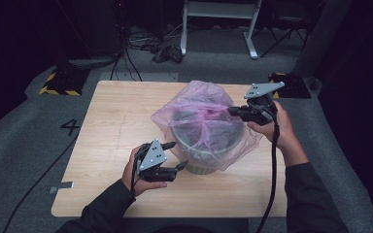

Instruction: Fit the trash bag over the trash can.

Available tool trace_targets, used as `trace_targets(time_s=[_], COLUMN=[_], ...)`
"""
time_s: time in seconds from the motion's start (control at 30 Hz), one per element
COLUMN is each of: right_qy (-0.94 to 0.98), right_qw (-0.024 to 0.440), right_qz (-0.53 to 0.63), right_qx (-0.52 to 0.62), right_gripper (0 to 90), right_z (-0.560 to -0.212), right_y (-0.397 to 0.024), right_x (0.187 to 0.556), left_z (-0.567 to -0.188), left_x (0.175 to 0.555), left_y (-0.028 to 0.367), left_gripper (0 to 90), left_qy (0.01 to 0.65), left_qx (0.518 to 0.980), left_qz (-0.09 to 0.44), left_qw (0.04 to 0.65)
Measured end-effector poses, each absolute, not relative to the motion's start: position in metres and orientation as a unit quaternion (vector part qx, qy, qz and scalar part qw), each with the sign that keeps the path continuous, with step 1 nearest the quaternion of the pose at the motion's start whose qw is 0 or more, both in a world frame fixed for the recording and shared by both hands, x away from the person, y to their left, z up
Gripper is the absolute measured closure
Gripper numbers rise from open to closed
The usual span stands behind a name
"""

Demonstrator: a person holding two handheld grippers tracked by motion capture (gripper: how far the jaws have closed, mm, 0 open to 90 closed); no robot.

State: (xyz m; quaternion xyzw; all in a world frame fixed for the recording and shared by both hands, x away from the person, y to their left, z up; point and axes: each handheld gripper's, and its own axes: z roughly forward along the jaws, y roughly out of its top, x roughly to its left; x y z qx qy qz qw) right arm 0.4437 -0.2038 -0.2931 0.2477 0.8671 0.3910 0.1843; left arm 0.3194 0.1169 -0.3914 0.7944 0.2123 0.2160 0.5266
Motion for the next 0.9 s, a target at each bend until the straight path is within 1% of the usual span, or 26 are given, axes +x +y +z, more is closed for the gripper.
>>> trace_targets(time_s=[0.1, 0.17, 0.27, 0.37, 0.4, 0.47, 0.5, 0.53, 0.57, 0.6, 0.67, 0.7, 0.73, 0.77, 0.8, 0.9], right_qy=[0.867, 0.867, 0.869, 0.87, 0.871, 0.871, 0.871, 0.871, 0.87, 0.869, 0.867, 0.866, 0.865, 0.864, 0.862, 0.858], right_qw=[0.189, 0.183, 0.177, 0.169, 0.164, 0.156, 0.153, 0.153, 0.153, 0.15, 0.15, 0.151, 0.153, 0.155, 0.156, 0.165], right_qz=[0.39, 0.394, 0.396, 0.399, 0.4, 0.404, 0.406, 0.406, 0.406, 0.41, 0.413, 0.414, 0.415, 0.416, 0.418, 0.419], right_qx=[0.246, 0.244, 0.238, 0.235, 0.233, 0.233, 0.232, 0.232, 0.232, 0.232, 0.234, 0.235, 0.236, 0.238, 0.241, 0.248], right_gripper=[89.1, 89.1, 89.5, 89.8, 89.9, 90.0, 90.0, 90.0, 90.0, 90.0, 89.9, 89.7, 89.5, 89.4, 89.3, 89.2], right_z=[-0.293, -0.293, -0.292, -0.293, -0.293, -0.293, -0.293, -0.294, -0.294, -0.293, -0.293, -0.293, -0.293, -0.292, -0.292, -0.291], right_y=[-0.201, -0.201, -0.199, -0.199, -0.199, -0.199, -0.199, -0.198, -0.198, -0.198, -0.199, -0.2, -0.2, -0.201, -0.202, -0.205], right_x=[0.44, 0.439, 0.436, 0.433, 0.433, 0.433, 0.433, 0.432, 0.432, 0.432, 0.432, 0.432, 0.432, 0.432, 0.432, 0.433], left_z=[-0.386, -0.383, -0.382, -0.383, -0.384, -0.385, -0.385, -0.385, -0.384, -0.384, -0.384, -0.385, -0.385, -0.386, -0.386, -0.387], left_x=[0.317, 0.318, 0.322, 0.329, 0.332, 0.336, 0.337, 0.339, 0.34, 0.342, 0.343, 0.343, 0.343, 0.343, 0.344, 0.345], left_y=[0.121, 0.124, 0.127, 0.124, 0.122, 0.121, 0.12, 0.12, 0.121, 0.121, 0.12, 0.12, 0.121, 0.121, 0.122, 0.126], left_gripper=[18.2, 15.7, 15.1, 16.1, 18.4, 27.6, 32.6, 39.0, 46.4, 52.0, 68.1, 72.4, 80.9, 86.3, 89.9, 90.0], left_qy=[0.217, 0.223, 0.233, 0.237, 0.241, 0.249, 0.255, 0.256, 0.255, 0.255, 0.251, 0.246, 0.242, 0.241, 0.239, 0.231], left_qx=[0.786, 0.782, 0.781, 0.789, 0.79, 0.791, 0.792, 0.791, 0.79, 0.789, 0.794, 0.797, 0.799, 0.8, 0.801, 0.807], left_qz=[0.211, 0.214, 0.201, 0.199, 0.201, 0.21, 0.224, 0.235, 0.237, 0.236, 0.262, 0.265, 0.265, 0.268, 0.267, 0.257], left_qw=[0.54, 0.542, 0.544, 0.532, 0.526, 0.518, 0.508, 0.503, 0.505, 0.506, 0.487, 0.484, 0.483, 0.48, 0.479, 0.478])
